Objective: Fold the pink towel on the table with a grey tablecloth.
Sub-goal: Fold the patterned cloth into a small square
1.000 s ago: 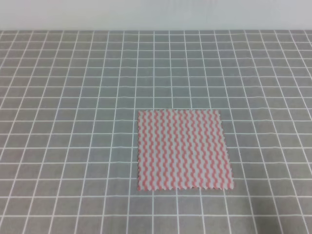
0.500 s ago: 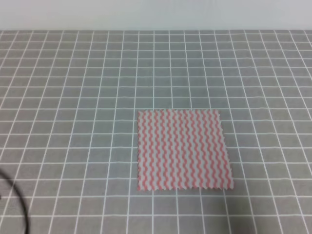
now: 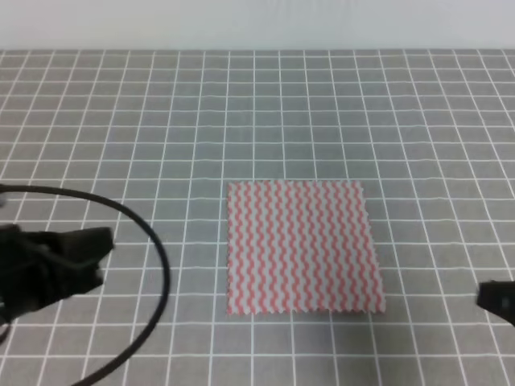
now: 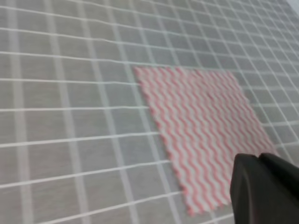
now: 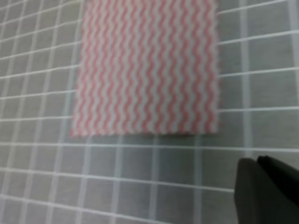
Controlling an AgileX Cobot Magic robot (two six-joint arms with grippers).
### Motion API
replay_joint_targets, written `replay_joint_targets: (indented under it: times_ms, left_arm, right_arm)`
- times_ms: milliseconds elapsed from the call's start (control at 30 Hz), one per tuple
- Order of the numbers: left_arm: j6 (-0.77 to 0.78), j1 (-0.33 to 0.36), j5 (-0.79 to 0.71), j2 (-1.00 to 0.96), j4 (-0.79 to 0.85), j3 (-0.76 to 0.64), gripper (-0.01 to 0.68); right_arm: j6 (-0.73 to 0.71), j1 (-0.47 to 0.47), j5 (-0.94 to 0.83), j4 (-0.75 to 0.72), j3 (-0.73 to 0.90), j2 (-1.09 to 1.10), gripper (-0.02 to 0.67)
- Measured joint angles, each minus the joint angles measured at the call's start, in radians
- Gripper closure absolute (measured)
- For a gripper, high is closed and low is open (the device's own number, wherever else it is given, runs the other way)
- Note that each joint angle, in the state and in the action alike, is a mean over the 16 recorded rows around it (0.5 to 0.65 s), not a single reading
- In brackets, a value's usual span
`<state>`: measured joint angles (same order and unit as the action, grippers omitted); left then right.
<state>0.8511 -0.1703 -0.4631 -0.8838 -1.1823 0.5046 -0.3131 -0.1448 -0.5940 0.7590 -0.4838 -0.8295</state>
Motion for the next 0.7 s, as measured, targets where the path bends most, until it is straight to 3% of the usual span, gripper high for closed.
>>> replay_joint_targets:
  times_ms: [167, 400, 700]
  left_arm:
    - [0.161, -0.112, 0.055, -0.108, -0.139, 0.013, 0.673]
    - [0.250, -0.254, 0.125, -0.194, -0.221, 0.039, 0.673]
    - [0.263, -0.294, 0.134, -0.214, -0.220, 0.057, 0.673]
  right_arm:
    - [-0.028, -0.121, 0.020, 0.038, -0.067, -0.141, 0.651]
    - [0.011, -0.277, 0.093, 0.008, -0.150, -0.318, 0.650]
    - [0.095, -0.307, 0.158, -0.068, -0.194, -0.506, 0.641]
